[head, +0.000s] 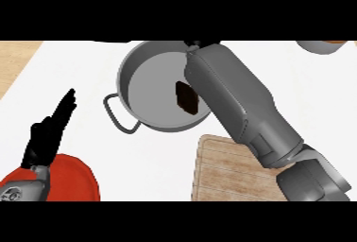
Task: Pick the croissant from the cutting board and place it in the pot
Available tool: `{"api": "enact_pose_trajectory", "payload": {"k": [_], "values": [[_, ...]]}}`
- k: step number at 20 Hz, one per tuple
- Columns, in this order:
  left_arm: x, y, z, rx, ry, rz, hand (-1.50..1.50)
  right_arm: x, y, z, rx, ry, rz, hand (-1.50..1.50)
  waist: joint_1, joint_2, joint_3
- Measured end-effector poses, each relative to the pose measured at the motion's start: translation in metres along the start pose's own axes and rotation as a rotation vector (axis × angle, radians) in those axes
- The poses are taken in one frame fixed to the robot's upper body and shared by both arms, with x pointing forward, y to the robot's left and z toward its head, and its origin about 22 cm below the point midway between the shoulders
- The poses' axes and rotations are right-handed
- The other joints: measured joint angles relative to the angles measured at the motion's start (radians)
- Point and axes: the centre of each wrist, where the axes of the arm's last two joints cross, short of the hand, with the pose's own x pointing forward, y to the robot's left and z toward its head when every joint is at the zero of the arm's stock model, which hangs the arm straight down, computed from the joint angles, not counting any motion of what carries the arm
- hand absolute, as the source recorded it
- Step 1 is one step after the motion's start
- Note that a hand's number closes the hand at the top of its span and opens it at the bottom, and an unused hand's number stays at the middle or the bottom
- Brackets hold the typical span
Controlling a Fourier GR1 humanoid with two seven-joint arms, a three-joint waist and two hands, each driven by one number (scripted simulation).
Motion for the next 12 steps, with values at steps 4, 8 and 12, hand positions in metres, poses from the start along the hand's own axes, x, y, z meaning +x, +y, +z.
{"api": "enact_pose_trajectory", "payload": {"k": [4,8,12], "values": [[-0.003,0.002,0.001,0.014,0.011,-0.002,0.00,0.002,-0.001,0.006,0.002,0.019,-0.101,-1.50,-0.012,-0.008,0.000],[-0.007,0.007,0.001,0.030,0.022,0.000,0.00,0.001,-0.001,0.021,0.038,0.038,-0.182,-1.50,-0.029,-0.015,0.000],[-0.014,0.011,0.005,0.041,0.041,0.002,0.00,-0.009,0.002,0.045,0.073,0.029,-0.231,-1.50,-0.053,-0.025,0.000]]}}
